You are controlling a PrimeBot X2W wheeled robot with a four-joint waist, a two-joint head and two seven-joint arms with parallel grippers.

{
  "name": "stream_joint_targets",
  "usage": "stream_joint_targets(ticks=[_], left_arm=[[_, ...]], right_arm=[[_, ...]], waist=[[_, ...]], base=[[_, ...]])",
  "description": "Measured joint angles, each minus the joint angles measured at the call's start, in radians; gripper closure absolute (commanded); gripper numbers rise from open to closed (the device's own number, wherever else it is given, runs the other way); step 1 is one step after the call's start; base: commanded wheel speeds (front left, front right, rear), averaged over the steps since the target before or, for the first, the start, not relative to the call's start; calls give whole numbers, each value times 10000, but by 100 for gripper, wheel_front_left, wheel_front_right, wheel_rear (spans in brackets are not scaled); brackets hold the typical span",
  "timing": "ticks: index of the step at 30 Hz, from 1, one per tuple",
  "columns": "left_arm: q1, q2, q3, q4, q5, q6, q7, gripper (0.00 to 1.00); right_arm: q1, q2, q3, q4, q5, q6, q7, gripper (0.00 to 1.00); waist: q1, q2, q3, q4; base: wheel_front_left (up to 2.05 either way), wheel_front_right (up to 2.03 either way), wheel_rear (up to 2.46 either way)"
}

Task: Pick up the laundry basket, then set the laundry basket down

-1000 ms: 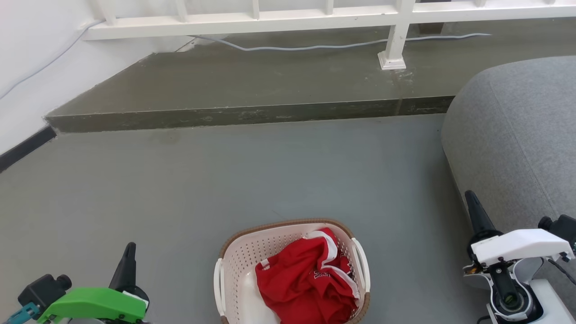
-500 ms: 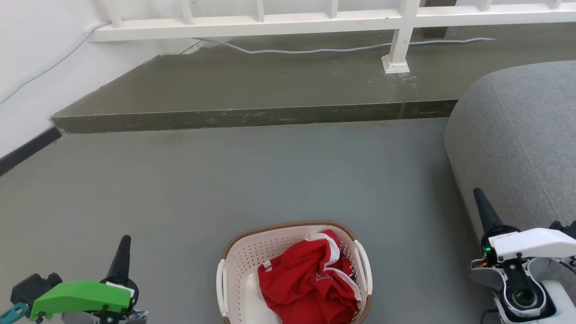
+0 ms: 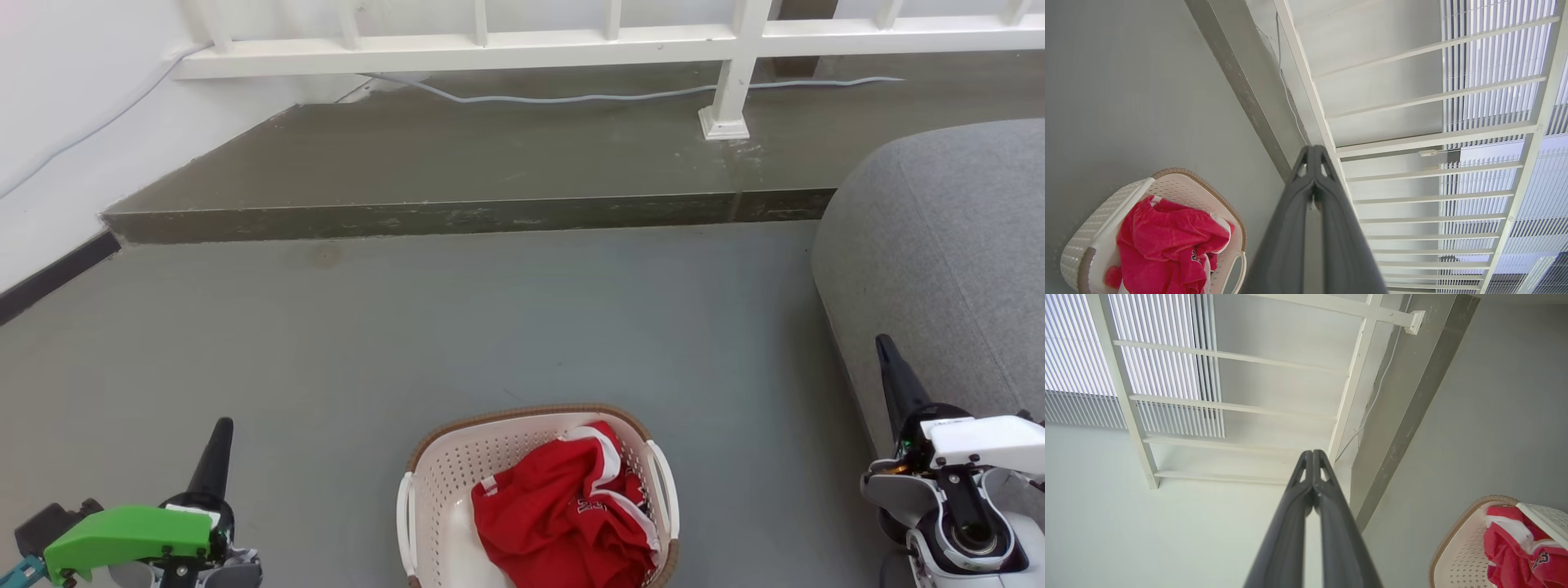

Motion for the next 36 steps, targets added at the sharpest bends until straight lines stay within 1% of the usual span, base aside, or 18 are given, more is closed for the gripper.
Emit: stream_joint_targets(ticks=[3,4,6,14,36], left_arm=[[-41,-33,123,42,-343,-92,86,100],[-95,-38,196,82,-625,-173,144,100],[-193,-59,234,144,-848,-203,176,100],[-320,-140,497,341,-1829,-424,422,100],[-410,-234,518,454,-1854,-428,424,100]], right_arm=[[-4,44,-104,42,351,58,94,100],[-9,81,-198,71,640,128,134,100],[-16,102,-291,86,861,136,209,100],[-126,153,-600,182,1883,389,395,100],[-191,163,-627,274,1921,395,397,100]], waist=[[0,0,-20,23],[0,0,-32,38],[0,0,-45,52],[0,0,-94,110],[0,0,-98,110]], base=[[0,0,0],[0,0,0],[0,0,0],[0,0,0],[0,0,0]])
